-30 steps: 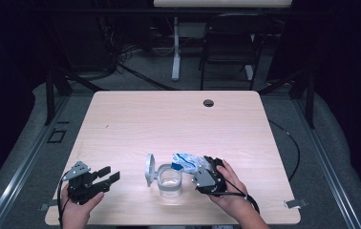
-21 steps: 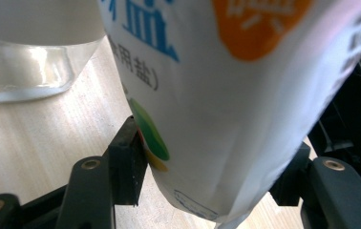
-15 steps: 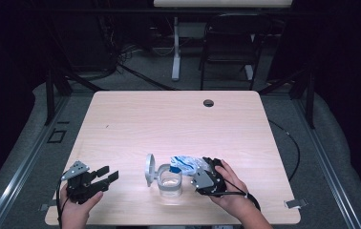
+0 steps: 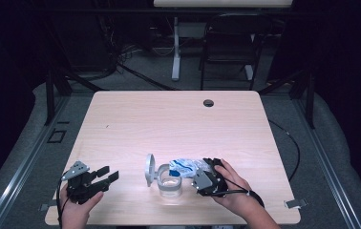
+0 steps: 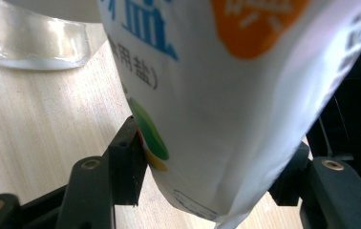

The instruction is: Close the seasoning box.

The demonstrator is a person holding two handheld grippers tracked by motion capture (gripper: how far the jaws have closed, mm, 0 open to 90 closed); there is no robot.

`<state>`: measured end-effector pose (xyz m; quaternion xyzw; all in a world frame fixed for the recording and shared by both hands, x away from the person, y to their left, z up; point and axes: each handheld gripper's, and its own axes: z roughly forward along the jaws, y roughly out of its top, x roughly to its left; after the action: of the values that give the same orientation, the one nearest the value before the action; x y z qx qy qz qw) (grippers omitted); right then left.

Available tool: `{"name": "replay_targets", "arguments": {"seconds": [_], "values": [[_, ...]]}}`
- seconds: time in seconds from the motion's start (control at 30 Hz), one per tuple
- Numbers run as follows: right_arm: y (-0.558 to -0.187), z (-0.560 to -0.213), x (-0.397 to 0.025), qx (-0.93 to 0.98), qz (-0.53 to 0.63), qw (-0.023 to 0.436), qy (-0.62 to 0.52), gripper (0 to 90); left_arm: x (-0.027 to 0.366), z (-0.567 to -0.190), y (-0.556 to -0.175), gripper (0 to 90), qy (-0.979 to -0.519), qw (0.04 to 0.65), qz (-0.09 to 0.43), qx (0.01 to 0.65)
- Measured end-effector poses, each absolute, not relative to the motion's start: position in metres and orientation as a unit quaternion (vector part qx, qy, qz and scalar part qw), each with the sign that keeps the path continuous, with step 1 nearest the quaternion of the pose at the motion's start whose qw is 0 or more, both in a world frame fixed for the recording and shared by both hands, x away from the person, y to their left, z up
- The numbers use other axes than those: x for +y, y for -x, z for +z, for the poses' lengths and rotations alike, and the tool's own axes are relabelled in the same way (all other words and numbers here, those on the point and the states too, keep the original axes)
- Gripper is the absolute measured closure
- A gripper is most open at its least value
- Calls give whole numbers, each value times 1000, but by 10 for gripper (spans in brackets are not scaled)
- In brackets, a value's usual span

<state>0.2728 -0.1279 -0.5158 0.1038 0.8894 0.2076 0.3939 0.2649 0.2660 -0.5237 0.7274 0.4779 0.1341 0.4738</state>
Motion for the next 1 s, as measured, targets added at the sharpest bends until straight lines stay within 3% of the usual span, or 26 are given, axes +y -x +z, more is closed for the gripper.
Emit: {"name": "replay_targets", "arguments": {"seconds": [1.0], "values": [[-277, -509, -130, 915, 151, 366, -77, 418, 262, -524, -259, 489, -740, 460, 139, 470]]}}
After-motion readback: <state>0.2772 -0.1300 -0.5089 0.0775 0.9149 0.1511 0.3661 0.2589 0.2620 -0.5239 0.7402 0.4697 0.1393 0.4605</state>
